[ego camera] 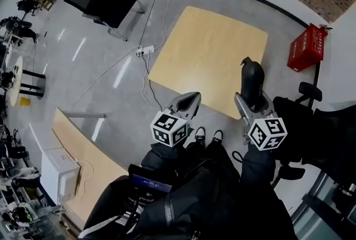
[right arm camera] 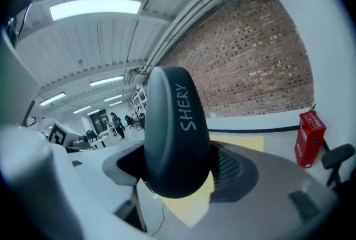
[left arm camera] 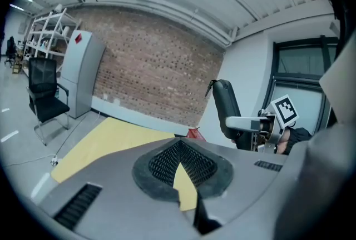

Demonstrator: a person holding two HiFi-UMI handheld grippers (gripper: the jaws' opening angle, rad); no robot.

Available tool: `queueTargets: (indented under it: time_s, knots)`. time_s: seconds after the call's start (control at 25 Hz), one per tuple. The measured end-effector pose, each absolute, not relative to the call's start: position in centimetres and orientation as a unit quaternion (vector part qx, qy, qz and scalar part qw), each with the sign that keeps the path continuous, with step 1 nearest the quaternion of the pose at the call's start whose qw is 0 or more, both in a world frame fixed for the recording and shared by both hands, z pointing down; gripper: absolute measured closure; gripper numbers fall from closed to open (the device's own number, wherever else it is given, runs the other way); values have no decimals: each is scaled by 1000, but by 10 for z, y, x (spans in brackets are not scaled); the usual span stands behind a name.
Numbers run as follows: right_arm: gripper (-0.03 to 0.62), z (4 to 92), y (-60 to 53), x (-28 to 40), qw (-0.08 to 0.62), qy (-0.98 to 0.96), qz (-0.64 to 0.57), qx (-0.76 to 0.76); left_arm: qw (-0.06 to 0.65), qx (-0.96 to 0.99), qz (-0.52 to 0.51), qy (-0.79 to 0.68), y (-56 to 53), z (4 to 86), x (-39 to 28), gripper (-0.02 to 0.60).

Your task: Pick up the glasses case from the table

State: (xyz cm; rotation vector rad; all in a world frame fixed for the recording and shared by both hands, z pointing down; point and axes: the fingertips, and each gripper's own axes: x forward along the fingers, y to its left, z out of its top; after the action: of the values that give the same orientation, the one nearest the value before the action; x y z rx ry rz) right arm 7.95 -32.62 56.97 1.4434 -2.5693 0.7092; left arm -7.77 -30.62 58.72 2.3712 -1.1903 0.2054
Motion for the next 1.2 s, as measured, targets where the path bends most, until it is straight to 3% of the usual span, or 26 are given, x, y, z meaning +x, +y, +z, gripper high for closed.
queueTargets:
  time_s: [0.24,0.76,1.2]
  knots:
    - [246,468,-326,90,-37,-863,160,477,177,888,34,-423,-325,520,-62,582]
    - [246,384,-331,118,-101,-853,74,507,82,904,-15,-419,-345,427,-45,583]
    - [246,343,-327,108,-119,-859,16,497,-41,888,-48,-456,-346,362,-51,583]
